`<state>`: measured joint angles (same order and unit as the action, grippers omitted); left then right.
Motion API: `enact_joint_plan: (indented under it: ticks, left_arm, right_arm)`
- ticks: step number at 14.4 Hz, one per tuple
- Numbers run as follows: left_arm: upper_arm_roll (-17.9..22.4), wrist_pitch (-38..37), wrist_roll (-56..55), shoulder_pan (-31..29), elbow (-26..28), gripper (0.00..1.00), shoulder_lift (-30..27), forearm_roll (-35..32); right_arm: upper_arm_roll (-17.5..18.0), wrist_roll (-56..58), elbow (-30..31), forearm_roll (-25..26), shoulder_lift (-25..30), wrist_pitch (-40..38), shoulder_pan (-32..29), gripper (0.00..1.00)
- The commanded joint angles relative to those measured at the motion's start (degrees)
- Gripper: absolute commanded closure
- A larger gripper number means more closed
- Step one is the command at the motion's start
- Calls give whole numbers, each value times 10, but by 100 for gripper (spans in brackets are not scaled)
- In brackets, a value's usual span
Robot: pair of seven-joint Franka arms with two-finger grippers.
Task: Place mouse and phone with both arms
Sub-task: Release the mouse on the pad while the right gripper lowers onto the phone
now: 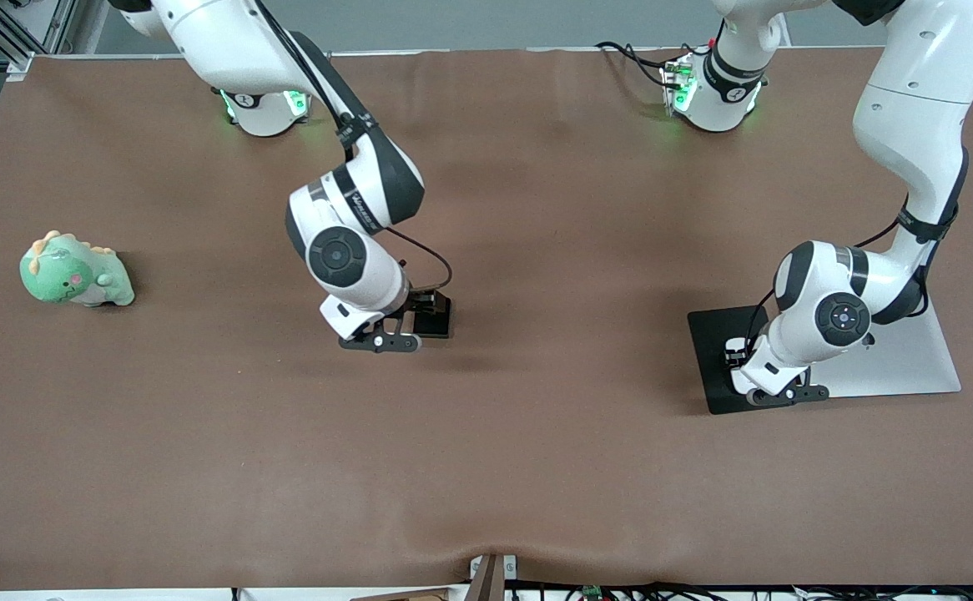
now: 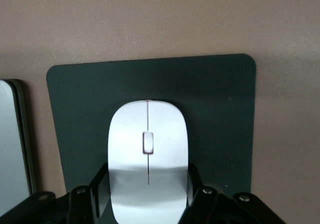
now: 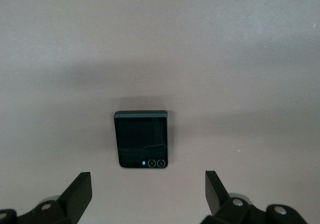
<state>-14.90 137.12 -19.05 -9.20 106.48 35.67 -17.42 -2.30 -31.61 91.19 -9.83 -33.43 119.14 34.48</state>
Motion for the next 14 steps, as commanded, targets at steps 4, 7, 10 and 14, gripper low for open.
enact_joint_plan:
  ticks: [4,7,10,14]
  left_arm:
    - [-11,-2,2,-10,8,0,-50,-13]
    - [-13,-60,4,-11,-26,0,-102,-9]
    - [-24,-181,9,-11,-101,0,-136,-4]
    - [-30,-308,37,-11,-180,0,-173,16]
  right_arm:
    - [-8,-22,1,13,-48,61,23,0]
    - [-8,-35,19,14,-60,94,33,0]
    - [-8,-35,43,22,-60,116,36,0]
    - [-8,-63,49,22,-69,141,40,0]
